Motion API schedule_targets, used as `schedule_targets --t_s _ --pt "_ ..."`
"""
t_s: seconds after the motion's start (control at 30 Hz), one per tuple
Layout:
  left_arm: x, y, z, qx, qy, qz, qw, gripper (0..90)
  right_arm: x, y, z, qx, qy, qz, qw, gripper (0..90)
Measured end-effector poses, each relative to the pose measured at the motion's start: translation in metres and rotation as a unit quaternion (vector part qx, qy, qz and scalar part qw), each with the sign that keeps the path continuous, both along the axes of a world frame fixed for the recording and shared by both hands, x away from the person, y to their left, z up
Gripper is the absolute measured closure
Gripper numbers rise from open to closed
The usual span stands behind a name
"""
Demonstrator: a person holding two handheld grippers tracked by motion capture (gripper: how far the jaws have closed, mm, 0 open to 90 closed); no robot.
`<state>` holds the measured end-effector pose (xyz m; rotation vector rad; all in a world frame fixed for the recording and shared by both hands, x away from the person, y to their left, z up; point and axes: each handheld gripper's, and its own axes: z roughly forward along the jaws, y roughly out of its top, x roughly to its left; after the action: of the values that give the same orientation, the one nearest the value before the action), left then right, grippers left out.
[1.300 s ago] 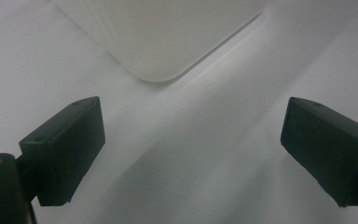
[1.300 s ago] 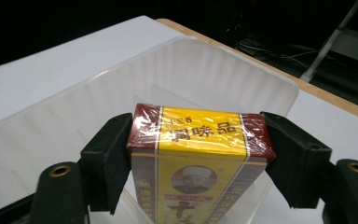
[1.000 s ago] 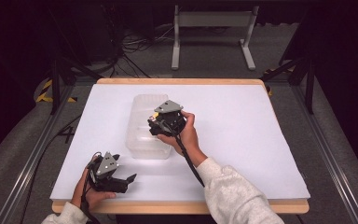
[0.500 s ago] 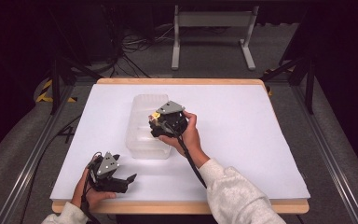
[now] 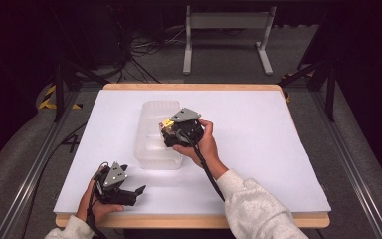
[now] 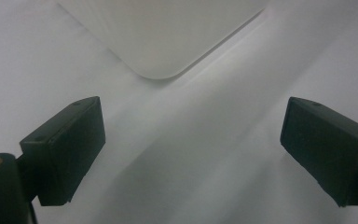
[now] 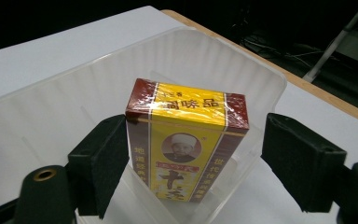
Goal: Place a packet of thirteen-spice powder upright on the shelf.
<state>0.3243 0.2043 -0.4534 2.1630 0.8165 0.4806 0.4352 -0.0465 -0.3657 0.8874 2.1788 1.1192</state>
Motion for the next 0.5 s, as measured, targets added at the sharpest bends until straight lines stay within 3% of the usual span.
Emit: schedule_targets --t_s 0.5 --pt "0.000 -0.001 0.000 0.002 0.000 0.001 1.0000 7.1 -0.007 -0.019 0.008 -0.012 -0.005 0.011 0.9999 20.3"
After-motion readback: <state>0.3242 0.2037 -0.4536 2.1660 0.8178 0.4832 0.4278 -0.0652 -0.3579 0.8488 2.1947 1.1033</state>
